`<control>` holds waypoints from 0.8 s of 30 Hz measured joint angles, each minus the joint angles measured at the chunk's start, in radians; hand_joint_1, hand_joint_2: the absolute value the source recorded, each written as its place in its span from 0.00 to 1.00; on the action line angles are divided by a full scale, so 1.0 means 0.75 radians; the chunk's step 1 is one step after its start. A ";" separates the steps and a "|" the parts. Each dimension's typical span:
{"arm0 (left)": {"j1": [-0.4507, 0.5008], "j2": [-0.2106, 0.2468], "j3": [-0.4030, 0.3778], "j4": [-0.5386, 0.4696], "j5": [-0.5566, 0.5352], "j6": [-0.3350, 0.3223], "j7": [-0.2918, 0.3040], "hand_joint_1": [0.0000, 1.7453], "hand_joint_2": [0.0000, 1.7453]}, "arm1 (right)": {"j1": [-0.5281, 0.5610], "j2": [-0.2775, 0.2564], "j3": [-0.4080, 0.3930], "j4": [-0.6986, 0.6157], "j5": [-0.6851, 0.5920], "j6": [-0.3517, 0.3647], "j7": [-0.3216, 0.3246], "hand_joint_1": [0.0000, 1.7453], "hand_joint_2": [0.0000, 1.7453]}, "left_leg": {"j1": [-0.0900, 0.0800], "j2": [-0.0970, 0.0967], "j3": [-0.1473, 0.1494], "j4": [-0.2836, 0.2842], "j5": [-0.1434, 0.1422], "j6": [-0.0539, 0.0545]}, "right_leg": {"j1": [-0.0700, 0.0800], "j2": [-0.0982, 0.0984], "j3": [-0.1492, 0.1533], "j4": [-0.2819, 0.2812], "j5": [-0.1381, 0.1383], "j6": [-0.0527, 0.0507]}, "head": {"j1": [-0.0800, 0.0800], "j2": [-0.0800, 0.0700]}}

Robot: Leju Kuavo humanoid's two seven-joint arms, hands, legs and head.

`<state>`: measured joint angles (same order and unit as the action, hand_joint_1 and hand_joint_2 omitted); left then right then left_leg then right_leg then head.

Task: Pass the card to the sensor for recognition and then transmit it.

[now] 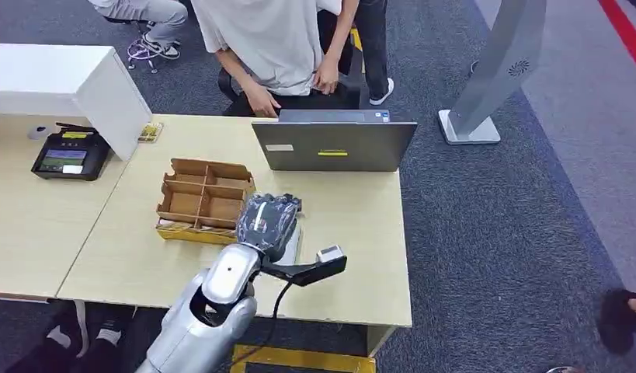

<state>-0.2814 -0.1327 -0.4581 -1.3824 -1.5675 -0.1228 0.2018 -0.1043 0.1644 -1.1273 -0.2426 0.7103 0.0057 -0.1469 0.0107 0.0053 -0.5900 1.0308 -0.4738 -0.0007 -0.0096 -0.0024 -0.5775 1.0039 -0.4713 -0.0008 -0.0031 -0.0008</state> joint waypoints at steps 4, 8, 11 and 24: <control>0.053 0.018 0.068 0.035 0.000 -0.005 0.000 1.00 1.00 | 0.001 0.000 -0.006 0.000 0.005 0.001 0.008 0.00 0.00 | 0.000 0.000 0.000 0.000 0.000 0.000 | 0.000 0.001 0.000 0.000 0.000 0.000 | 0.000 0.000; 0.072 0.022 0.128 0.051 0.000 -0.020 0.011 1.00 1.00 | 0.000 0.000 -0.006 0.000 0.012 0.001 0.011 0.00 0.00 | 0.000 0.000 0.000 0.000 0.000 0.000 | 0.000 0.000 0.000 0.000 0.000 0.000 | 0.000 0.000; 0.073 0.022 0.172 0.061 -0.001 -0.028 0.013 1.00 1.00 | 0.000 0.000 -0.006 0.000 0.020 0.001 0.011 0.00 0.00 | 0.000 0.000 0.000 0.000 0.000 0.000 | 0.000 0.001 0.000 0.000 0.000 0.000 | -0.001 0.000; 0.072 0.021 0.289 0.095 -0.001 -0.027 0.020 1.00 1.00 | 0.000 0.000 -0.006 0.001 0.042 0.001 0.018 0.00 0.00 | 0.000 0.000 0.000 0.000 0.000 0.000 | 0.000 0.000 0.000 0.000 0.000 0.000 | -0.001 0.000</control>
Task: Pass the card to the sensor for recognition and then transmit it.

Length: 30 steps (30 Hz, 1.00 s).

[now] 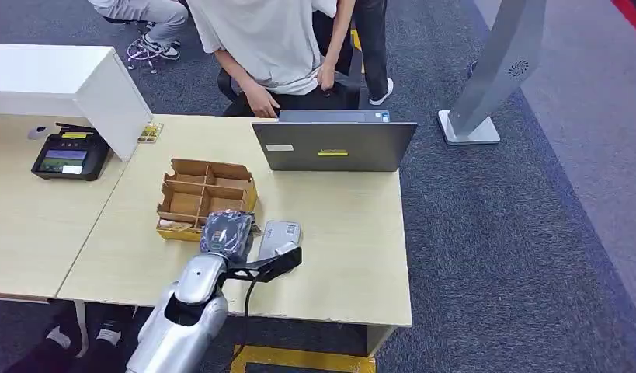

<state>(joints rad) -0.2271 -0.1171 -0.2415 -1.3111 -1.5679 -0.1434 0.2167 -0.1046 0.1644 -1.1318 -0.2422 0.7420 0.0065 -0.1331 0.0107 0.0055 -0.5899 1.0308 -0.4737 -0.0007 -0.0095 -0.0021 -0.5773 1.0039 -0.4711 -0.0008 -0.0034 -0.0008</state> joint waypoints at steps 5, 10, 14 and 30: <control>-0.001 -0.002 0.007 0.005 0.000 0.002 0.003 1.00 1.00 | 0.000 0.000 0.000 0.000 0.001 0.004 0.000 0.00 0.00 | 0.000 0.000 0.000 0.000 0.000 0.000 | 0.000 0.000 0.000 0.000 0.000 0.000 | 0.001 0.000; -0.017 -0.006 0.020 0.035 0.001 0.030 -0.008 1.00 1.00 | 0.000 0.000 0.000 0.000 0.015 0.017 -0.001 0.00 0.00 | 0.000 0.000 0.000 0.000 0.000 0.000 | 0.000 0.000 0.000 0.000 0.000 0.000 | 0.001 0.000; -0.024 -0.015 0.021 0.068 0.000 0.116 -0.075 1.00 1.00 | 0.000 0.000 0.000 0.000 0.028 0.022 -0.004 0.00 0.00 | 0.000 0.000 0.000 0.000 0.000 0.000 | 0.000 0.000 0.000 0.000 0.000 0.000 | 0.001 0.000; 0.001 -0.027 0.019 0.073 0.000 0.319 -0.264 1.00 1.00 | 0.001 0.001 0.001 0.002 0.062 0.048 -0.018 0.00 0.00 | 0.000 0.000 0.000 0.000 0.000 0.000 | 0.000 0.000 0.000 0.000 0.000 0.000 | 0.001 0.000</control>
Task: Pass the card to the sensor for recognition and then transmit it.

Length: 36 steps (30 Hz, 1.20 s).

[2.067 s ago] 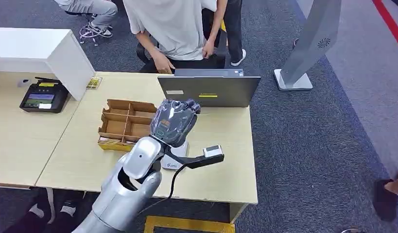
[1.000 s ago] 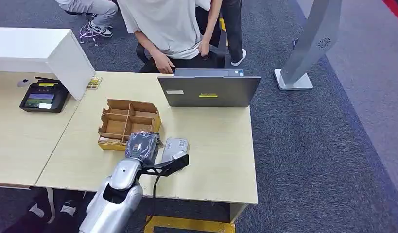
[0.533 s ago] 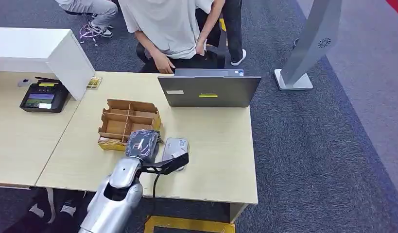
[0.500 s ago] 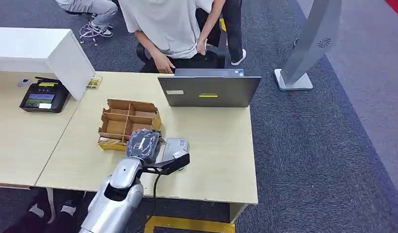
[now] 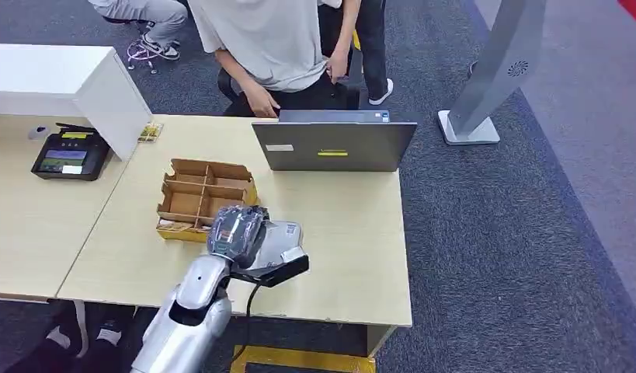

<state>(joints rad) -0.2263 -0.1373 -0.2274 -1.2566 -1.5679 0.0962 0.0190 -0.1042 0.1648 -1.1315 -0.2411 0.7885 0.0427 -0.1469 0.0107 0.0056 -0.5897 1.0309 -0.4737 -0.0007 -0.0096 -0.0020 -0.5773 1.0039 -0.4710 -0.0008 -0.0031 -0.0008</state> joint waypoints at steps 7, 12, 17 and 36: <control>0.022 0.001 -0.001 -0.039 0.001 0.028 -0.051 1.00 1.00 | 0.000 0.001 0.001 0.000 0.012 0.012 -0.006 0.00 0.00 | 0.000 0.000 0.000 0.000 0.000 0.000 | 0.000 0.000 0.000 0.000 0.000 0.000 | 0.000 0.000; 0.022 0.001 -0.001 -0.039 0.001 0.028 -0.051 1.00 1.00 | 0.000 0.001 0.001 0.000 0.012 0.012 -0.006 0.00 0.00 | 0.000 0.000 0.000 0.000 0.000 0.000 | 0.000 0.000 0.000 0.000 0.000 0.000 | 0.000 0.000; 0.026 0.003 -0.002 -0.040 0.001 0.027 -0.069 1.00 1.00 | 0.000 0.001 0.001 0.001 0.015 0.013 -0.006 0.00 0.00 | 0.000 0.000 0.000 0.000 0.000 0.000 | 0.000 0.000 0.000 0.000 0.000 0.000 | -0.001 0.000; 0.036 0.006 -0.006 -0.011 0.003 0.026 -0.093 1.00 1.00 | 0.000 0.004 0.002 0.003 0.036 0.017 -0.006 0.00 0.00 | 0.000 0.000 0.000 0.000 0.000 0.000 | 0.000 0.000 0.000 0.000 0.000 0.000 | 0.000 0.000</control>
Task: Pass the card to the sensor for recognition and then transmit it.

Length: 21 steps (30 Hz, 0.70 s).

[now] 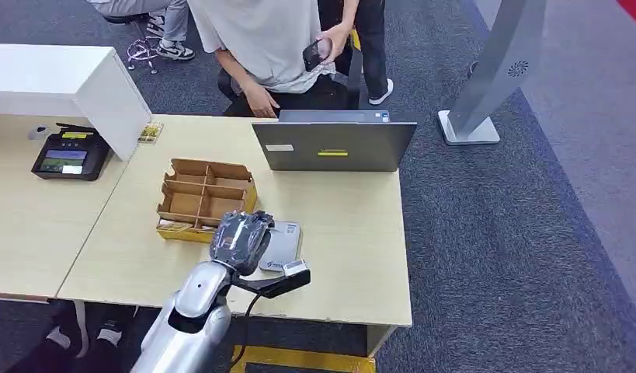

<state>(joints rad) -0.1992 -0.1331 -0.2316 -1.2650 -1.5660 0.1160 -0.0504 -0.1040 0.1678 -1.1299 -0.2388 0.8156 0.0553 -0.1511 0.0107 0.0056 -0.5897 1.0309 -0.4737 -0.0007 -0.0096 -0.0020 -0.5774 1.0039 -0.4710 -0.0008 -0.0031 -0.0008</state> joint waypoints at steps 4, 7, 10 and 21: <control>0.000 0.000 -0.002 0.012 -0.002 -0.012 0.002 1.00 1.00 | 0.000 0.001 0.000 0.002 0.003 0.001 0.001 0.00 0.00 | 0.000 0.000 0.000 0.000 0.000 0.000 | 0.000 0.000 0.000 0.000 0.000 0.000 | -0.001 0.000; 0.000 0.003 -0.005 0.036 -0.002 -0.028 0.007 1.00 1.00 | 0.000 0.002 0.000 0.004 0.004 0.001 0.004 0.00 0.00 | 0.000 0.000 0.000 0.000 0.000 0.000 | 0.000 0.000 0.000 0.000 0.000 0.000 | 0.000 0.000; -0.005 0.008 -0.012 0.082 -0.002 -0.030 0.014 1.00 1.00 | 0.000 0.003 0.002 0.005 0.017 0.001 0.005 0.00 0.00 | 0.000 0.000 0.000 0.000 0.000 0.000 | 0.000 0.000 0.000 0.000 0.000 0.000 | 0.000 0.000; -0.100 0.032 -0.055 0.345 -0.002 0.001 0.074 1.00 1.00 | -0.001 0.004 0.009 0.015 0.050 0.007 0.010 0.00 0.00 | 0.000 0.000 0.002 0.000 0.000 0.000 | 0.000 -0.001 0.002 0.000 0.000 0.000 | -0.001 0.000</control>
<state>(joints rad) -0.2745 -0.1095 -0.2731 -1.0060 -1.5675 0.1167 0.0050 -0.1050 0.1705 -1.1231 -0.2274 0.8534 0.0603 -0.1434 0.0107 0.0054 -0.5882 1.0308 -0.4737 -0.0007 -0.0096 -0.0024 -0.5756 1.0039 -0.4711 -0.0008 -0.0034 -0.0008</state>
